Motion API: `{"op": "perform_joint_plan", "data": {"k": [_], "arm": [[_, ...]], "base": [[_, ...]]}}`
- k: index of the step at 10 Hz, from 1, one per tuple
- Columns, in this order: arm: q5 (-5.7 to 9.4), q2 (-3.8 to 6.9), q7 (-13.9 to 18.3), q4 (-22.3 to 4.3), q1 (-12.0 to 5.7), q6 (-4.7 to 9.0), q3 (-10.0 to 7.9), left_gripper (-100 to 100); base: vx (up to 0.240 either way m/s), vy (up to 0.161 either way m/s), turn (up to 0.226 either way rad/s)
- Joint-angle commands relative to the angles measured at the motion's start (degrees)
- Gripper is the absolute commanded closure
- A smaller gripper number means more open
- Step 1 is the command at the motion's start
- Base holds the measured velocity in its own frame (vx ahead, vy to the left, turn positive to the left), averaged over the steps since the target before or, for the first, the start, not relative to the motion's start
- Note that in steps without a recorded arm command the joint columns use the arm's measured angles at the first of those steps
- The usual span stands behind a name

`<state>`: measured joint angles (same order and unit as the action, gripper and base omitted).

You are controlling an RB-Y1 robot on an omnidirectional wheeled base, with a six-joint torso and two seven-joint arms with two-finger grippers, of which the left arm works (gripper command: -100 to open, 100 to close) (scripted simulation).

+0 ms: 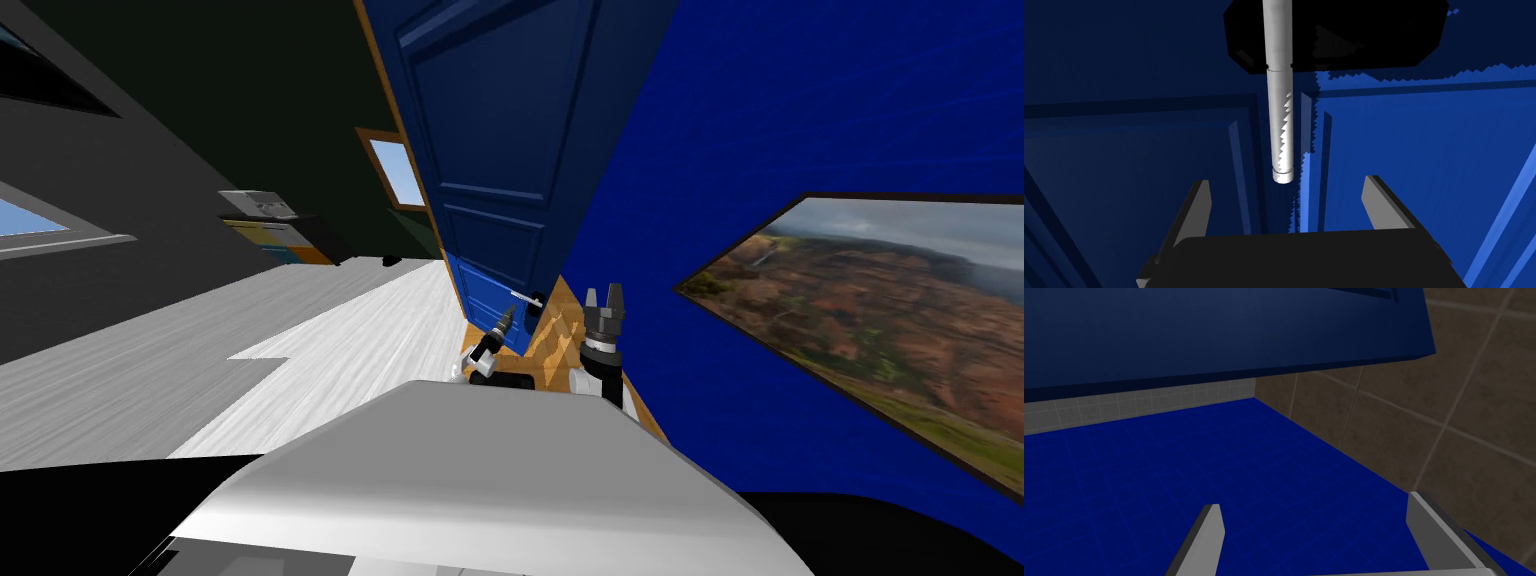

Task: Push the door open

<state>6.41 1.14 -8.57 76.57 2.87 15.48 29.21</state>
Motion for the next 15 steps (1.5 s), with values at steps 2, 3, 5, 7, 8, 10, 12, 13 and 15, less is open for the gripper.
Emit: {"op": "perform_joint_plan", "data": {"k": [2,3,5,7,8,10,12,13,15], "arm": [[-0.04,0.57,0.0,-1.0,-1.11,-0.23,-0.69,-100],[-0.08,0.0,0.0,-1.2,-1.46,-0.37,-0.96,-100],[-0.15,-2.0,0.0,-1.6,-2.0,-0.57,-1.37,-100],[-0.13,-2.17,0.0,-1.3,-1.8,-0.7,-1.42,-100],[-0.13,-2.17,0.0,-1.3,-1.8,-0.7,-1.42,100],[-0.13,-2.17,0.0,-1.3,-1.8,-0.7,-1.42,100],[-0.13,-2.17,0.0,-1.3,-1.8,-0.7,-1.42,100],[-0.13,-2.17,0.0,-1.3,-1.8,-0.7,-1.42,100],[0.06,-0.34,-0.1,-1.8,-2.07,-0.59,-3.21,100]], "base": [[0.22,-0.101,-0.02],[0.2,-0.133,-0.022],[0.183,-0.139,-0.02],[0.058,-0.075,0.013],[-0.003,0.005,-0.016],[-0.011,0.014,-0.009],[-0.003,0.003,0.0],[0.0,0.0,0.0],[0.102,-0.151,0.072]]}}
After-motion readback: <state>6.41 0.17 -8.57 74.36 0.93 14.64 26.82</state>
